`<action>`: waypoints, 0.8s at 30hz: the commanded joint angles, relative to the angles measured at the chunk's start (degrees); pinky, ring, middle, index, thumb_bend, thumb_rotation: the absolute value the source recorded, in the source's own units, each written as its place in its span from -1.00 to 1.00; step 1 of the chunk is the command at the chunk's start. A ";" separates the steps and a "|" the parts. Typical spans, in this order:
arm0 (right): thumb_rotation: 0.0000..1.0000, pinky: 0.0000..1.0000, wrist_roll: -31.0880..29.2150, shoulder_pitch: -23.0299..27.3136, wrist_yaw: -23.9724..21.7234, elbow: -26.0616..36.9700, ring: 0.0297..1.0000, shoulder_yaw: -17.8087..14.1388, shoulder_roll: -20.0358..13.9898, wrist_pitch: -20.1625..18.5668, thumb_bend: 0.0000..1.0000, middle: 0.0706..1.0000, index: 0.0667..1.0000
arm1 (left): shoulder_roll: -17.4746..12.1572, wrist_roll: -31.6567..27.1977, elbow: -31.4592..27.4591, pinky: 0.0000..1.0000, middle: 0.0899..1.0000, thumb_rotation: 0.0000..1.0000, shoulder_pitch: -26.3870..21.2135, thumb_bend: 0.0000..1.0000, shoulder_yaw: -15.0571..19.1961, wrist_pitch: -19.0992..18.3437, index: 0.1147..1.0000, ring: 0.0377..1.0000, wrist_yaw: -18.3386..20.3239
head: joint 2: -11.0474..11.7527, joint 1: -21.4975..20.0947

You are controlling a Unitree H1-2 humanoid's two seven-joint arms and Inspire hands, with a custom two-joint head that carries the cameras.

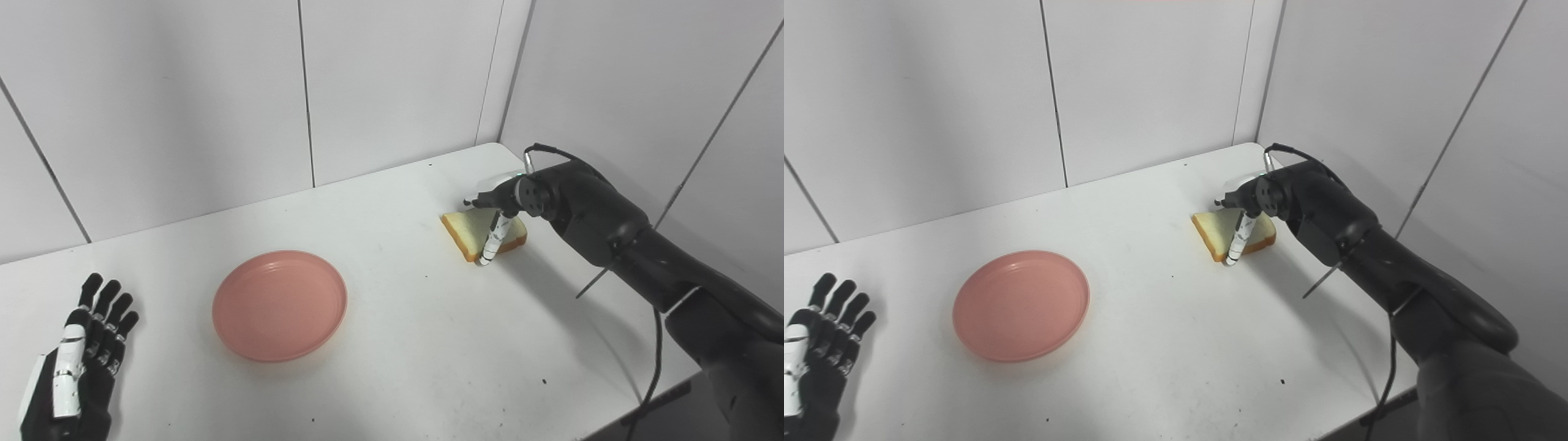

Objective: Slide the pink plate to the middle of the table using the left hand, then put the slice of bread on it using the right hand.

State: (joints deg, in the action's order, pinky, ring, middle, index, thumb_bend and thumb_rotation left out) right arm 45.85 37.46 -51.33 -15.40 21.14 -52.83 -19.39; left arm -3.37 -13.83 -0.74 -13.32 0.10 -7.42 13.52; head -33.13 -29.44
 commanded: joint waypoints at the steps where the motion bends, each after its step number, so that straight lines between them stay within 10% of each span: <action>1: -0.11 0.61 -0.58 1.37 -0.70 1.77 0.86 -1.38 -2.22 -0.68 1.00 0.95 1.00 | -0.22 -0.47 -1.99 0.93 0.97 1.00 -1.23 -0.09 0.17 0.77 0.95 0.94 0.00 | -0.01 0.12; 14: -0.38 0.26 -2.04 -0.97 7.16 0.17 0.55 -2.68 -1.07 2.99 1.00 0.66 0.90 | -0.02 -0.67 -2.41 0.92 0.97 1.00 -1.28 -0.11 0.23 0.14 0.94 0.94 -0.03 | -0.02 0.47; 19: -0.93 0.20 -5.57 -3.37 16.35 -0.55 0.26 -5.54 0.38 10.06 0.55 0.33 0.35 | -0.14 -0.18 -2.38 0.93 0.97 1.00 -1.28 -0.08 -0.03 0.36 0.94 0.94 0.09 | 0.02 0.61; 24: -0.95 0.00 -5.66 -3.73 21.21 -3.03 0.03 -5.85 2.14 11.83 0.08 0.00 -0.07 | 0.07 -0.47 -2.80 0.93 0.96 1.00 -1.17 -0.06 0.09 -0.39 0.94 0.93 -0.20 | -0.04 0.82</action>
State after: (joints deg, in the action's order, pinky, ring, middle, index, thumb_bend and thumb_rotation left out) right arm 40.39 32.62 -32.31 -18.41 15.74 -50.59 -9.58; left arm -3.23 -13.76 -1.26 -13.31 0.20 -8.01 13.41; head -33.13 -28.83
